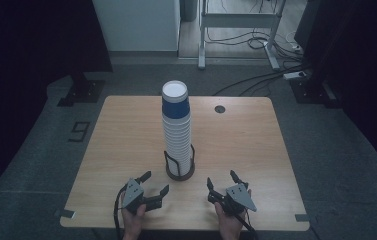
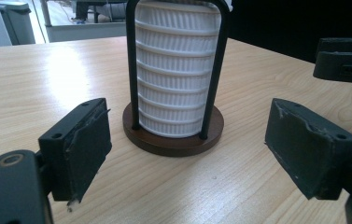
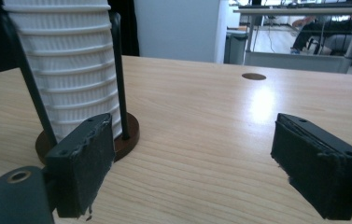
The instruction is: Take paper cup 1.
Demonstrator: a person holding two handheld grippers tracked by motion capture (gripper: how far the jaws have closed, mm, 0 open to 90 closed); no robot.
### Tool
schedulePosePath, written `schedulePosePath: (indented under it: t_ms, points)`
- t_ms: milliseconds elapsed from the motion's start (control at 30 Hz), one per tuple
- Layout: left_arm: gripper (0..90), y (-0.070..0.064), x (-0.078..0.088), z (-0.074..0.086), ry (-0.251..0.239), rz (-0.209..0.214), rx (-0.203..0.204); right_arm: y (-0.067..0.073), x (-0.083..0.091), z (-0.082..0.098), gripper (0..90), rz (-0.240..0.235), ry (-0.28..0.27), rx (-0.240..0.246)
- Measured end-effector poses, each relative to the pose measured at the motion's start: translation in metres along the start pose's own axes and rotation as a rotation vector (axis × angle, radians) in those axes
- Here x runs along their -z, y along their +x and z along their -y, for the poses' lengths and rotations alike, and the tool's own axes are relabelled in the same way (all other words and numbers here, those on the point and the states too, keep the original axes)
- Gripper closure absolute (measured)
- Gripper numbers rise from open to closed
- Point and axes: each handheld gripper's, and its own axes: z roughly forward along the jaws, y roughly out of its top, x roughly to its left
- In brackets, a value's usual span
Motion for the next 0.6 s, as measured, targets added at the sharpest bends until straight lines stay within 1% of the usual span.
schedulePosePath:
  t_ms: [100,167,233,300,367,467,567,600]
  points:
    - [14.3,0.0,0.0,0.0,0.0,-0.001,0.0,0.0006,0.0001,-0.0001,13.3,-0.003,0.002,0.01]
    - [14.3,-0.0001,0.0,0.0,-0.001,0.001,0.0,0.0018,0.0004,0.0001,14.7,0.007,-0.002,0.017]
    - [14.3,-0.0003,-0.0002,0.0,-0.002,0.0,-0.002,0.0018,-0.0009,-0.0006,16.8,-0.002,0.016,0.025]
    - [14.3,-0.0004,-0.0001,0.0,-0.003,0.0,-0.003,0.0019,-0.0035,-0.0015,15.0,-0.004,0.043,0.026]
    - [14.3,-0.0004,-0.0001,0.0,-0.002,0.001,-0.003,0.0018,-0.005,-0.0017,15.8,-0.003,0.043,0.015]
    - [14.3,-0.0003,-0.0001,0.0,-0.002,0.005,-0.003,0.0007,-0.0066,-0.0023,15.6,-0.017,0.064,0.008]
    - [14.3,-0.0001,0.0001,0.0,-0.001,0.011,-0.003,0.0008,-0.0063,-0.0037,16.8,-0.036,0.066,0.014]
    - [14.3,-0.0001,0.0002,0.0,-0.001,0.014,-0.003,0.0016,-0.0062,-0.0044,17.4,-0.04,0.059,0.016]
